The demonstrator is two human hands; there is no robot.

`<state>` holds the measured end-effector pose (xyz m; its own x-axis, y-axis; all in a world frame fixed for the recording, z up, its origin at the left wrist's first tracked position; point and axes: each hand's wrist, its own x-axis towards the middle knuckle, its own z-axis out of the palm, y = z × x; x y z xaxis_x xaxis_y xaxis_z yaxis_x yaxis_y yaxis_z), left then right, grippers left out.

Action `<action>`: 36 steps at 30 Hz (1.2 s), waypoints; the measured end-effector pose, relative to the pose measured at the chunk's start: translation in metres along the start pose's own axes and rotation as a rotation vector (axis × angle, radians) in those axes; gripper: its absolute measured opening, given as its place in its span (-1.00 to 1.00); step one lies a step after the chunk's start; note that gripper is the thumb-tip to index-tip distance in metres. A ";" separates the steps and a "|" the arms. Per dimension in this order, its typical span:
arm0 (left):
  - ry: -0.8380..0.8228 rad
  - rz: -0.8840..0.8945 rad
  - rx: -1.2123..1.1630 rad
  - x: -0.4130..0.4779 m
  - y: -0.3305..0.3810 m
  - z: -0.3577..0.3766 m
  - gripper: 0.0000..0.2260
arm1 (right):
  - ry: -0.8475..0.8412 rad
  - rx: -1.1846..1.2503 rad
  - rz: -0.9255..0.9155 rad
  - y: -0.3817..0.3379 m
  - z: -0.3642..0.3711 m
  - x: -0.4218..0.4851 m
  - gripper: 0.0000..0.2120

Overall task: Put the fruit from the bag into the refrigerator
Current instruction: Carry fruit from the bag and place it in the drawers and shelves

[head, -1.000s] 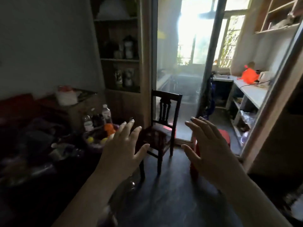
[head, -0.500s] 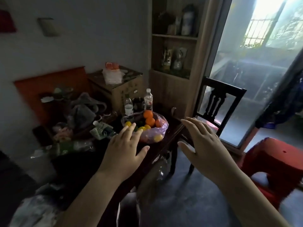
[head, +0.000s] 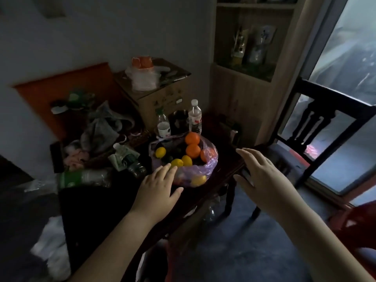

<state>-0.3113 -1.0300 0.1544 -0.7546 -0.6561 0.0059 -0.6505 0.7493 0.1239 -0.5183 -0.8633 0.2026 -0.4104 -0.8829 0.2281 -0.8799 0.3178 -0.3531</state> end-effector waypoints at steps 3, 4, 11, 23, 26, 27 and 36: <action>-0.008 -0.057 -0.016 0.014 -0.003 0.010 -0.24 | -0.090 0.028 -0.056 0.003 0.025 0.028 -0.38; -0.008 -0.077 -0.034 0.021 -0.006 0.012 -0.24 | -0.113 0.023 -0.078 0.004 0.033 0.038 -0.38; -0.029 -0.124 -0.105 0.082 -0.031 0.042 -0.39 | -0.256 0.024 -0.128 0.017 0.085 0.111 -0.38; -0.157 -0.178 -0.269 0.199 -0.083 0.124 -0.53 | -0.549 -0.085 -0.132 0.042 0.182 0.259 -0.33; -0.214 -0.183 -0.269 0.213 -0.092 0.143 -0.50 | -0.628 -0.122 -0.137 0.046 0.216 0.278 -0.33; -0.238 -0.184 -0.276 0.217 -0.094 0.149 -0.49 | -0.651 -0.131 -0.139 0.047 0.227 0.283 -0.31; -0.275 -0.049 -0.313 0.238 -0.106 0.166 -0.48 | -0.733 -0.173 -0.107 0.070 0.278 0.297 -0.20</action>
<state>-0.4362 -1.2507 -0.0219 -0.7460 -0.6099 -0.2672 -0.6605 0.6270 0.4130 -0.6351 -1.1997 -0.0064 -0.1101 -0.8965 -0.4292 -0.9557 0.2141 -0.2021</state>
